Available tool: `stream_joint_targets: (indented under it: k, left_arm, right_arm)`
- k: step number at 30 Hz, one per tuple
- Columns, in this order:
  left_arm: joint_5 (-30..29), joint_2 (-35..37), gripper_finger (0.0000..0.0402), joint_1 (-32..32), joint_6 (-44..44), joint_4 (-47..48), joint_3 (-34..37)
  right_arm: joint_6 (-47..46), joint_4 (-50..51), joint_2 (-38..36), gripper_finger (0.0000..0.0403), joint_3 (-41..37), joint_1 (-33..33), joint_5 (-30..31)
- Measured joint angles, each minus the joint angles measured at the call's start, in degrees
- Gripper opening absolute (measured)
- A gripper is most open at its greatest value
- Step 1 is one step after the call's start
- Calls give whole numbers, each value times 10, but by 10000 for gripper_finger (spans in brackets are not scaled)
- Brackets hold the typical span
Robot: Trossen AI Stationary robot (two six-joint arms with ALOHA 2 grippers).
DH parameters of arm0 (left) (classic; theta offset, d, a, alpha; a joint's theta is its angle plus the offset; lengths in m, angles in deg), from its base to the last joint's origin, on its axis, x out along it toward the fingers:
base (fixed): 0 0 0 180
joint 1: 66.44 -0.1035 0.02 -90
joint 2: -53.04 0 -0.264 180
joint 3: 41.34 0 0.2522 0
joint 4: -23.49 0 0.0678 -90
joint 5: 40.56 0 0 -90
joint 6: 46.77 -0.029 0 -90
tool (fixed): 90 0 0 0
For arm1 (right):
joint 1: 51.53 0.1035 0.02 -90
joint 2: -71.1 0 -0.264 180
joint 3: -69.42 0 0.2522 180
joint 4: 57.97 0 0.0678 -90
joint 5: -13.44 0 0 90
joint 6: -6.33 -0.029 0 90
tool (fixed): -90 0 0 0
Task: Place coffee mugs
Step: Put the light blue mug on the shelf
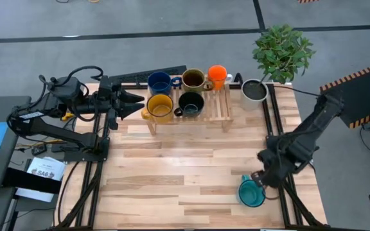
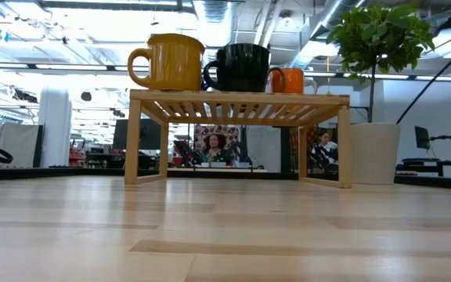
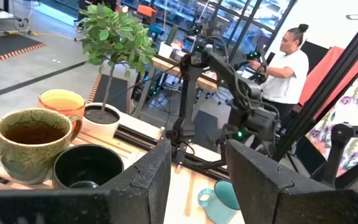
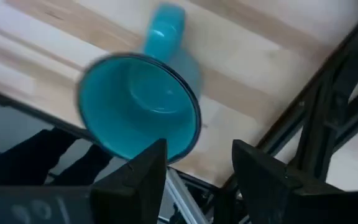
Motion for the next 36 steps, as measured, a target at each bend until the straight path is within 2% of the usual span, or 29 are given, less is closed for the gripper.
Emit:
stream_joint_targets:
  k: [5,21,25,31,36]
  left_arm:
    - [0,0,139,0,0,-1,0]
    - [0,0,139,0,0,-2,0]
    - [0,0,139,0,0,-2,0]
    - [0,0,139,0,-1,-2,0]
    - [0,0,139,0,-2,-2,0]
  right_arm:
    - [-64,-36,34,207,-19,38,2]
    - [-56,-66,168,202,-22,39,-11]
    - [-54,-84,185,167,-22,33,-22]
    - [-23,-95,168,49,-20,18,-23]
    - [7,-83,106,41,-9,-15,-19]
